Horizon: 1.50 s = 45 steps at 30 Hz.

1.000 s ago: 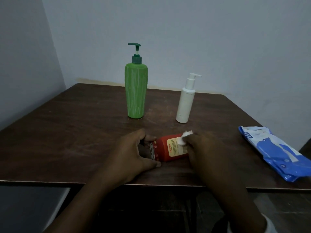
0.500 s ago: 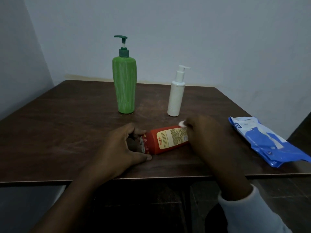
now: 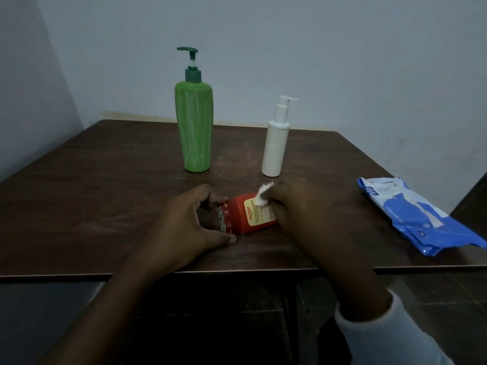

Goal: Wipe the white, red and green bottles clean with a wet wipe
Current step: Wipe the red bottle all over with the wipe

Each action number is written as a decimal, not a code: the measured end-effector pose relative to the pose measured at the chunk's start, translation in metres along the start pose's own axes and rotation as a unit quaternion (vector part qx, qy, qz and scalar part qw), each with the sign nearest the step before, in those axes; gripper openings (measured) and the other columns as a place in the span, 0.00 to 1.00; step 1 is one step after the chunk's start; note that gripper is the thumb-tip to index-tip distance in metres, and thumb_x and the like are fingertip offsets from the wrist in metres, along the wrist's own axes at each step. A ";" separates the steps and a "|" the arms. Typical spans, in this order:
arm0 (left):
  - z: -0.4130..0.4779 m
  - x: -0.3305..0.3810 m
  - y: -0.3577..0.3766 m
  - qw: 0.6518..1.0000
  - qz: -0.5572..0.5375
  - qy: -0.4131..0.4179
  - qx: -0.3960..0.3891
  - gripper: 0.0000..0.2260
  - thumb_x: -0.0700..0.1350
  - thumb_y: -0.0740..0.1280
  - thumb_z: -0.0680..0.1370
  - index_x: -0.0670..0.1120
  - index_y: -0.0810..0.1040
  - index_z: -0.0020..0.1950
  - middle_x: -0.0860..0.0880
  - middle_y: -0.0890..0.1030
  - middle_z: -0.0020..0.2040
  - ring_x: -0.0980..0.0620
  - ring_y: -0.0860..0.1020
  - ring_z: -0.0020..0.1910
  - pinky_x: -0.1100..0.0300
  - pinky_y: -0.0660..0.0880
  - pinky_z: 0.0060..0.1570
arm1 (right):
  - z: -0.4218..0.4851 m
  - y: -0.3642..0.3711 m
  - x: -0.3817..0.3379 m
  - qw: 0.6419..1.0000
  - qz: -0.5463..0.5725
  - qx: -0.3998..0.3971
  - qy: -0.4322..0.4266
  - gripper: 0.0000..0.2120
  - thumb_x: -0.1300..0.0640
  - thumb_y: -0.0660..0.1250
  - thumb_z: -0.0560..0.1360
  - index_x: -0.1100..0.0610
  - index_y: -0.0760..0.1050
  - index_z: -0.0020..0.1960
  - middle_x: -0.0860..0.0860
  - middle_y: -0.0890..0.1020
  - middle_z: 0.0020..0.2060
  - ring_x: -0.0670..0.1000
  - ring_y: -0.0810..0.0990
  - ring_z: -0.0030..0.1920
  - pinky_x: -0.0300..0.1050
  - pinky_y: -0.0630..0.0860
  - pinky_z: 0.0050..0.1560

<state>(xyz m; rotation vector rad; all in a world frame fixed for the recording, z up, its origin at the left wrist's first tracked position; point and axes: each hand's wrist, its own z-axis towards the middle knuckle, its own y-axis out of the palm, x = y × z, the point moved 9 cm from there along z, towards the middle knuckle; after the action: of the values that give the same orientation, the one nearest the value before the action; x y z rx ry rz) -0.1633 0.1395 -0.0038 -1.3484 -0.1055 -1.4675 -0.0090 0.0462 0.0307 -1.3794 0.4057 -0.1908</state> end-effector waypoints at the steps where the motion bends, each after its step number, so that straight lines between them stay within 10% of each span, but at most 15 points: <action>1: 0.000 0.000 0.000 1.000 0.002 0.001 -0.001 0.27 0.46 0.87 0.59 0.56 0.81 0.54 0.59 0.82 0.51 0.68 0.79 0.51 0.76 0.73 0.45 | 0.002 -0.007 0.005 0.999 0.005 0.048 0.002 0.13 0.55 0.62 0.79 0.53 0.76 0.62 0.52 0.78 0.57 0.53 0.76 0.58 0.47 0.72 0.60; 7: 0.002 -0.001 0.002 1.000 -0.011 -0.010 -0.012 0.27 0.46 0.87 0.60 0.57 0.81 0.54 0.59 0.82 0.51 0.66 0.80 0.51 0.72 0.76 0.48 | 0.000 0.002 0.030 0.982 -0.062 -0.124 0.125 0.18 0.53 0.62 0.79 0.56 0.69 0.67 0.54 0.75 0.61 0.53 0.74 0.61 0.46 0.69 0.62; 11: 0.002 -0.001 0.002 1.000 -0.018 -0.013 -0.015 0.26 0.44 0.87 0.61 0.54 0.81 0.53 0.57 0.83 0.50 0.65 0.81 0.48 0.74 0.74 0.43 | -0.015 -0.013 -0.048 0.988 -0.024 0.078 -0.132 0.14 0.55 0.63 0.78 0.50 0.75 0.63 0.50 0.79 0.59 0.50 0.76 0.58 0.43 0.69 0.61; 23: -0.001 -0.004 0.002 0.999 -0.031 -0.007 -0.008 0.25 0.41 0.87 0.61 0.50 0.83 0.54 0.54 0.85 0.45 0.61 0.84 0.41 0.67 0.79 0.41 | -0.045 0.015 -0.061 0.952 0.015 0.182 -0.244 0.12 0.61 0.63 0.73 0.57 0.81 0.53 0.52 0.82 0.48 0.51 0.77 0.49 0.43 0.72 0.51; 34: -0.001 -0.003 0.004 0.999 -0.015 -0.018 -0.027 0.26 0.47 0.86 0.62 0.54 0.81 0.57 0.58 0.84 0.49 0.67 0.82 0.48 0.72 0.78 0.44 | 0.008 -0.014 0.071 0.995 -0.007 0.072 0.070 0.17 0.60 0.62 0.78 0.50 0.74 0.65 0.53 0.78 0.59 0.50 0.76 0.57 0.45 0.73 0.58; 45: -0.001 -0.006 0.001 0.999 -0.048 -0.023 -0.011 0.20 0.59 0.82 0.65 0.53 0.86 0.52 0.54 0.86 0.42 0.56 0.85 0.41 0.52 0.83 0.46 | -0.032 -0.016 -0.002 0.987 0.093 0.127 -0.025 0.13 0.53 0.62 0.78 0.49 0.77 0.62 0.47 0.79 0.54 0.44 0.76 0.51 0.39 0.71 0.52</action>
<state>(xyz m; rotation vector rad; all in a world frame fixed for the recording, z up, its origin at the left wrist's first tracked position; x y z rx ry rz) -0.1644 0.1417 -0.0094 -1.4112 -0.1862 -1.5222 -0.0219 0.0146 0.0425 -1.0873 0.4491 -0.0510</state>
